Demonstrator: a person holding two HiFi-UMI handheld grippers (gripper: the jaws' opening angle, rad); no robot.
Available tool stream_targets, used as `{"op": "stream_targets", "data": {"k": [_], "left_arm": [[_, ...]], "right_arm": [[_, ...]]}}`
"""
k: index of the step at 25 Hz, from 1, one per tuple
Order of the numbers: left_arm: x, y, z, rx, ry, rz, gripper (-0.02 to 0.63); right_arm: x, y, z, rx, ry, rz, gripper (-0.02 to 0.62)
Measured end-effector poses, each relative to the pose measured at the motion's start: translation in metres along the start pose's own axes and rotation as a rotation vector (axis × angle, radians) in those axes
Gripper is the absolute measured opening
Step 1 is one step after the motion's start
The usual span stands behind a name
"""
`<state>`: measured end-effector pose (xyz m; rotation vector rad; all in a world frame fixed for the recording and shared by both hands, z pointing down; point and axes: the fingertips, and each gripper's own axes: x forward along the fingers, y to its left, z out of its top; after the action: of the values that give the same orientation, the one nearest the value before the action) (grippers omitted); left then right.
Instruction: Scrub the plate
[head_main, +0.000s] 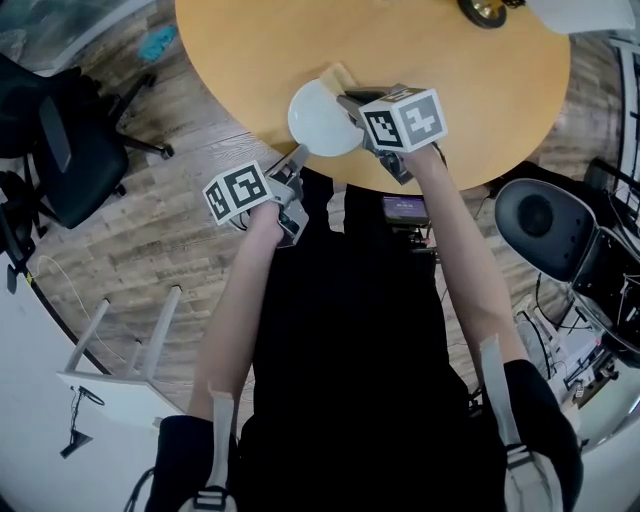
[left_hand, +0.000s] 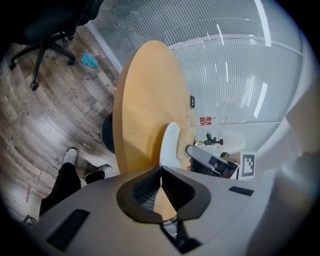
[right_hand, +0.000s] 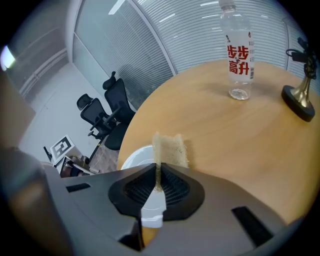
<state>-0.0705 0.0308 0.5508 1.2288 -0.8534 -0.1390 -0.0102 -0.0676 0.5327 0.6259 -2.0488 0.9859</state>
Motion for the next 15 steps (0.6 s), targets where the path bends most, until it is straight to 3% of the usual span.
{"op": "stream_targets", "data": {"k": [5, 15], "left_arm": [[-0.001, -0.002, -0.001, 0.002, 0.003, 0.010, 0.021], [0.001, 0.003, -0.003, -0.014, 0.000, 0.019, 0.021]], "right_arm": [[0.002, 0.013, -0.003, -0.027, 0.016, 0.002, 0.034], [0.034, 0.101, -0.028, -0.131, 0.074, 0.141, 0.034]]}}
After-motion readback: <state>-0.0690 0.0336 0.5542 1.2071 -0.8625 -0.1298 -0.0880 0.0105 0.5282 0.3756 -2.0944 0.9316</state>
